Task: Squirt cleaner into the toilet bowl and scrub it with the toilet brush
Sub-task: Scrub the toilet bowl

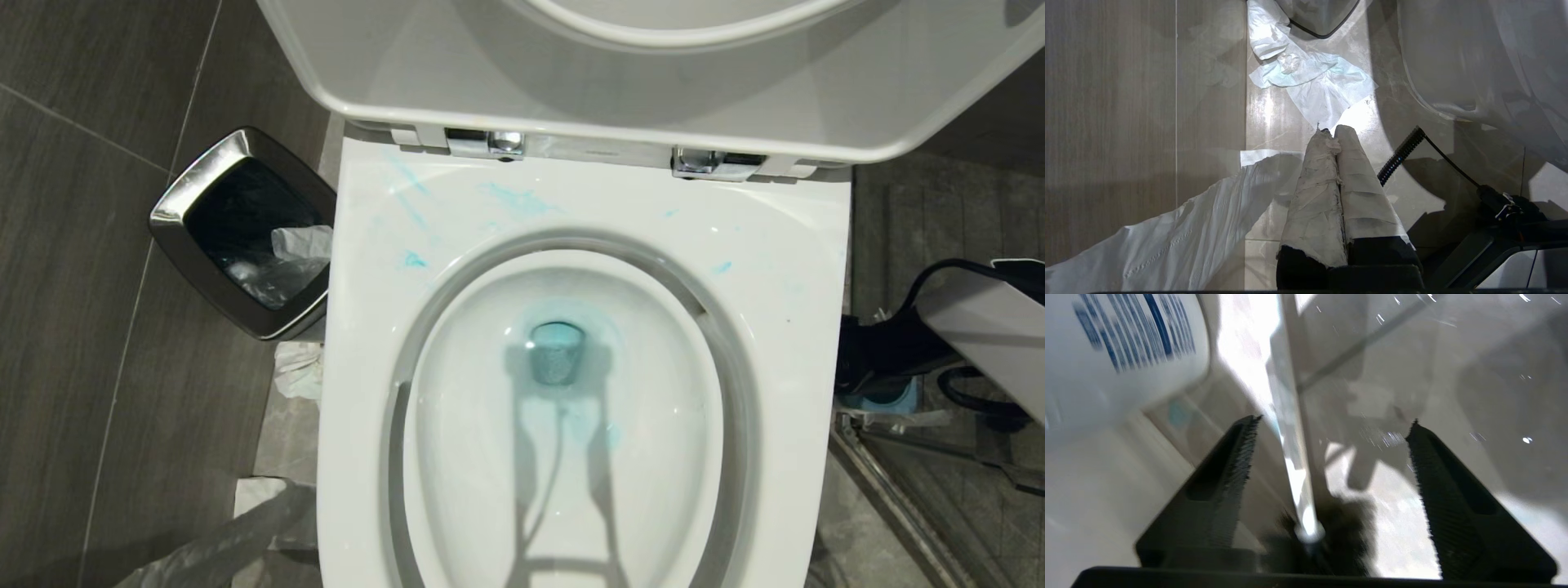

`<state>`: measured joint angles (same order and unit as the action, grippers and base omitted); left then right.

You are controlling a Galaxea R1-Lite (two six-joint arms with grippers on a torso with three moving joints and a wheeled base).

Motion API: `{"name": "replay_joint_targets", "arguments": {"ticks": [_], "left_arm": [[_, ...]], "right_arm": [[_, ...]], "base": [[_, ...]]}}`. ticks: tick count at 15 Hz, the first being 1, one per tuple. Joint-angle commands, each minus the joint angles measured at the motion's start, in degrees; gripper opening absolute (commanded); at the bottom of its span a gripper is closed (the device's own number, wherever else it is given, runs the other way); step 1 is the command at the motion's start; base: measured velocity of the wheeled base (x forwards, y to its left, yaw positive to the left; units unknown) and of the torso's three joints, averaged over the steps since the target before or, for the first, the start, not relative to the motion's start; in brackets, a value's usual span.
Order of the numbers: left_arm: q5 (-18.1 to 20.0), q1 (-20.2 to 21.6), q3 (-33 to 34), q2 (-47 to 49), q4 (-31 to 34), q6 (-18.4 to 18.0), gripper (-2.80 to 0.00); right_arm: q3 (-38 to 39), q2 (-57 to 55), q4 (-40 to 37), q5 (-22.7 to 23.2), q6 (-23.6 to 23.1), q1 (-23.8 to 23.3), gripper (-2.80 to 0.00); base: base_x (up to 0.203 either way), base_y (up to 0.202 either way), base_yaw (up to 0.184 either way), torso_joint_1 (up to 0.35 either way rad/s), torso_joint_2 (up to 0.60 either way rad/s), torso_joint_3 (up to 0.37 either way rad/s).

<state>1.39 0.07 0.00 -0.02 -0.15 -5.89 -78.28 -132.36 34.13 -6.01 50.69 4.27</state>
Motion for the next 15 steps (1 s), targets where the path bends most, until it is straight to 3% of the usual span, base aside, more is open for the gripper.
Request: {"name": "replay_joint_targets", "arguments": {"ticks": [1,9,11,15], "left_arm": [[0.0,0.0,0.4,0.0,-0.1,0.0,-2.80],[0.1,0.0,0.4,0.0,0.0,-0.3,-2.80],[0.1,0.0,0.4,0.0,-0.1,-0.3,-2.80],[0.1,0.0,0.4,0.0,-0.1,-0.3,-2.80]], "right_arm": [[-3.2,-2.6,0.0,-0.1,0.4,0.0,0.00],[-10.3,-8.0,-0.1,-0.6,-4.1,1.5,0.00],[-12.1,-9.7,-0.4,-4.2,-5.8,2.1,0.00],[-15.2,-10.8,-8.7,-9.3,-7.0,2.4,0.00]], "base": [[0.000,0.000,0.000,0.000,0.00,0.000],[0.000,0.000,0.000,0.000,0.00,0.000],[0.000,0.000,0.000,0.000,0.00,0.000],[0.000,0.000,0.000,0.000,0.00,0.000]]}}
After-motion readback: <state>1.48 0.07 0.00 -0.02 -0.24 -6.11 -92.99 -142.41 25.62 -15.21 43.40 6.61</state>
